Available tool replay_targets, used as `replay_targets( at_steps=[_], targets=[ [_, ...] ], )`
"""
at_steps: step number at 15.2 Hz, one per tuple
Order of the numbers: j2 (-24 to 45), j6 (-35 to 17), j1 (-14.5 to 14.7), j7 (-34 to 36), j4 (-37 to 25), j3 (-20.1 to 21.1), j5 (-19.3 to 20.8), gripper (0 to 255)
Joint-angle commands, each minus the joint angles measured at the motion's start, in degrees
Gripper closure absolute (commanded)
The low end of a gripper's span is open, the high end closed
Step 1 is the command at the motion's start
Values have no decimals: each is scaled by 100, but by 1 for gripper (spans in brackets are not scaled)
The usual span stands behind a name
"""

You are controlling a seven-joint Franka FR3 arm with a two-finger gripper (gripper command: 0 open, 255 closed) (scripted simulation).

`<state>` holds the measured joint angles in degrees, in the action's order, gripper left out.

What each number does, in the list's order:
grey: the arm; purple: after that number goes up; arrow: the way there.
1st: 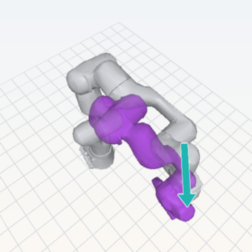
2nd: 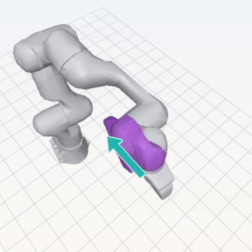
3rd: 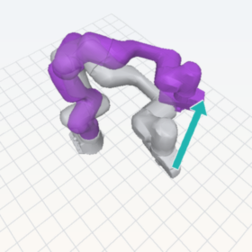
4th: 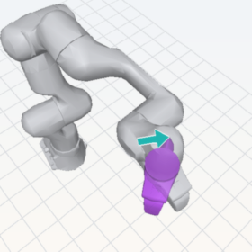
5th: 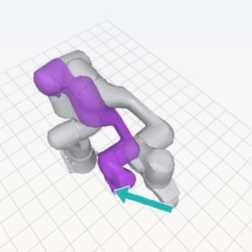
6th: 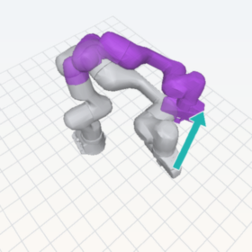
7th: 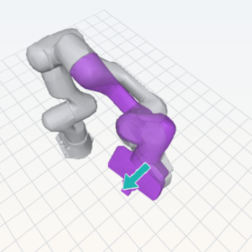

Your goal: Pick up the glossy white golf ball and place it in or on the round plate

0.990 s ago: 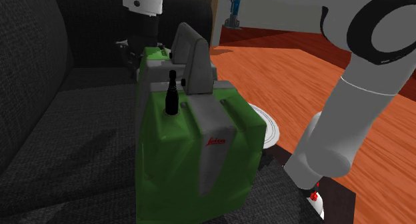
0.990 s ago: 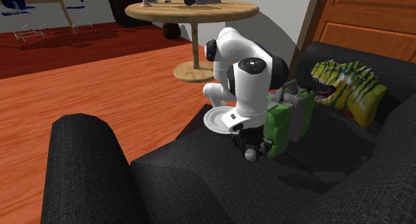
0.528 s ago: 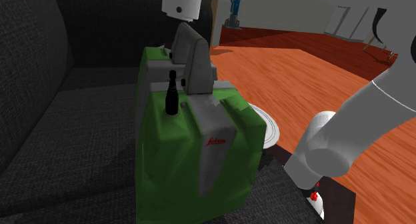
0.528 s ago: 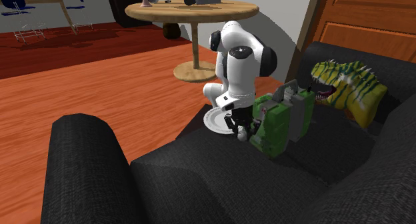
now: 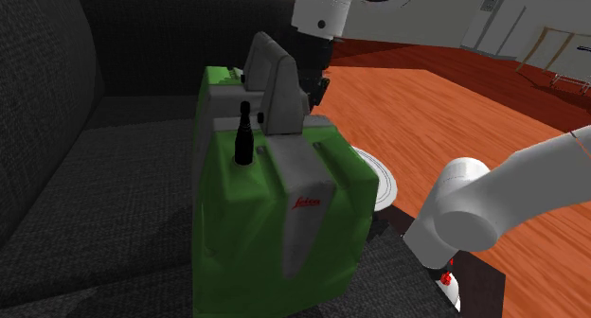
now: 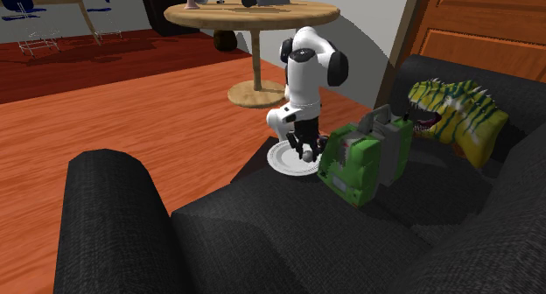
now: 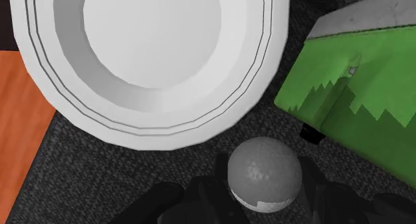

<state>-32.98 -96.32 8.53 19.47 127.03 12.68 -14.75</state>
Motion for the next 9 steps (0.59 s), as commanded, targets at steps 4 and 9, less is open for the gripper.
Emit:
replay_targets(
  at_steps=[4, 9],
  targets=[
    [-1143, 455, 42, -244, 752, -325, 24, 255],
    [-2222, 949, 59, -438, 1389, -644, 164, 255]
  ],
)
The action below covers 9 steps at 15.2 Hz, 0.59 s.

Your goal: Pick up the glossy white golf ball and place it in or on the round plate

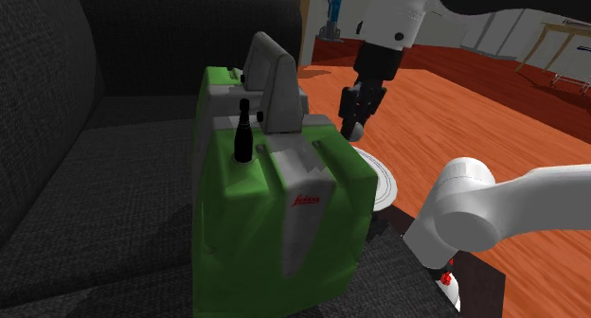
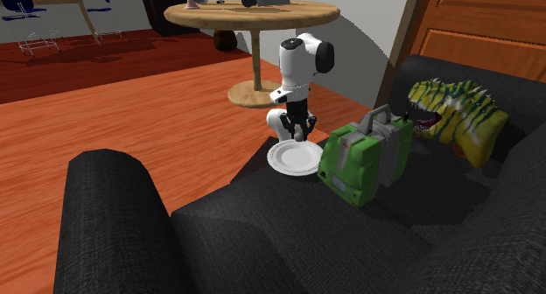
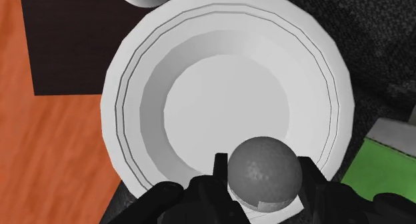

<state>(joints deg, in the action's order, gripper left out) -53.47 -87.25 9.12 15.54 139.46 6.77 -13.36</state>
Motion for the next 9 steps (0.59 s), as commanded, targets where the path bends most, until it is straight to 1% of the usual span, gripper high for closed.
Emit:
replay_targets(
  at_steps=[1, 9],
  targets=[
    [-201, -21, 3, -54, 237, -46, 18, 255],
    [-388, -536, 25, -134, 944, 23, -51, 255]
  ],
)
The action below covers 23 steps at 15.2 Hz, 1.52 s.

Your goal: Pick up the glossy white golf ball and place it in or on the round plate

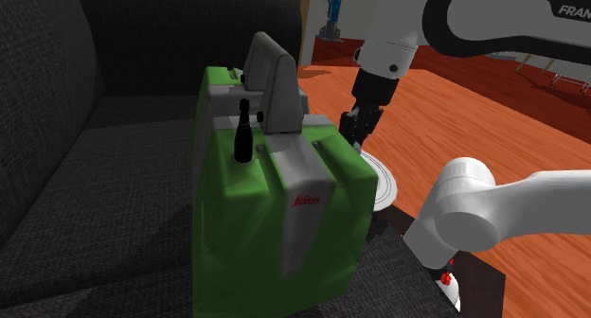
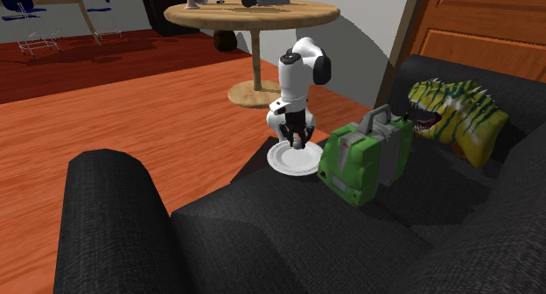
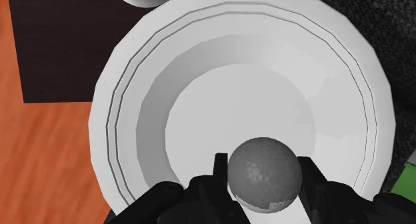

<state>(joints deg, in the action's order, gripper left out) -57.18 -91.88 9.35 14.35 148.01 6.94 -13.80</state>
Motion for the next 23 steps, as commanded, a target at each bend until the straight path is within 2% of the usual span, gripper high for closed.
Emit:
replay_targets(
  at_steps=[1, 5, 12, 13, 18, 22, 23],
  targets=[
    [-35, -140, 5, -24, 175, 16, -18, 255],
    [-90, -367, 18, -58, 458, 50, -54, 255],
    [-90, -367, 18, -58, 458, 50, -54, 255],
    [-90, -367, 18, -58, 458, 50, -54, 0],
    [-90, -367, 18, -58, 458, 50, -54, 0],
    [74, 271, -44, -39, -335, -115, 99, 0],
    [74, 271, -44, -38, -335, -115, 99, 0]
  ],
)
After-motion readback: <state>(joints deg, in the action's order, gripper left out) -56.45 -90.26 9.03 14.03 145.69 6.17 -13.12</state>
